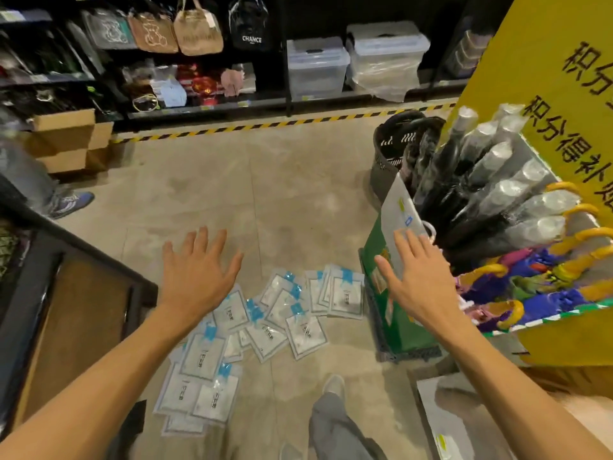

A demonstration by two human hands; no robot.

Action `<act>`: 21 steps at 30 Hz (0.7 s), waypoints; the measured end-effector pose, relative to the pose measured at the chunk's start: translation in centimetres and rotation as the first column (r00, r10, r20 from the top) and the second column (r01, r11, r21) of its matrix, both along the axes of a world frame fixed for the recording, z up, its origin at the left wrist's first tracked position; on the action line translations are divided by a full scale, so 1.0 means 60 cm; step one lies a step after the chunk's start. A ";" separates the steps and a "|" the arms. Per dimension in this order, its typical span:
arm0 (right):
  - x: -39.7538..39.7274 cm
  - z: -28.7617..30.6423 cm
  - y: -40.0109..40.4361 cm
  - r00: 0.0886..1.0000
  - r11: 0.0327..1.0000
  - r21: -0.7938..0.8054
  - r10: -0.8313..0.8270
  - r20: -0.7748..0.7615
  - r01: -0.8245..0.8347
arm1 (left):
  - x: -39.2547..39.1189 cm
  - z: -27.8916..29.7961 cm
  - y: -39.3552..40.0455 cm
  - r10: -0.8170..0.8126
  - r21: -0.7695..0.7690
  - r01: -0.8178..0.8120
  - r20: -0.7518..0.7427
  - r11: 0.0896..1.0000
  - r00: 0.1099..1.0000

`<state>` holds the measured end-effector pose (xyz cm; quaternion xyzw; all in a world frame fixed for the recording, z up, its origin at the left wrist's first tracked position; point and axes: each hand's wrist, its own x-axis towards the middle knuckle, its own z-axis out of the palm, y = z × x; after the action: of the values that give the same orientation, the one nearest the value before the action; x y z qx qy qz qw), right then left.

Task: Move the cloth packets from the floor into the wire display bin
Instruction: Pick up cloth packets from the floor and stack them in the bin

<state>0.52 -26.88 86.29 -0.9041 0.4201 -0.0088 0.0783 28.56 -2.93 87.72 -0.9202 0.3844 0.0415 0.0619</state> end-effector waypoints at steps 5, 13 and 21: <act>0.043 -0.110 -0.051 1.000 0.999 0.026 0.019 0.003 -0.019 | 0.056 -0.098 -0.050 -0.001 0.082 0.002 -0.007 0.997 1.000; 0.096 -0.358 -0.095 0.987 0.997 0.083 0.008 -0.158 0.005 | 0.133 -0.354 -0.118 -0.006 0.136 0.020 -0.101 0.991 0.995; 0.128 -0.777 -0.053 0.991 0.982 0.177 -0.051 -0.125 0.072 | 0.132 -0.800 -0.117 -0.008 0.284 0.110 -0.336 0.953 0.942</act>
<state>8.18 -30.06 39.68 -0.8787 0.4508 0.0814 0.1345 36.51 -9.93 39.72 -0.8680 0.4062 0.2512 0.1360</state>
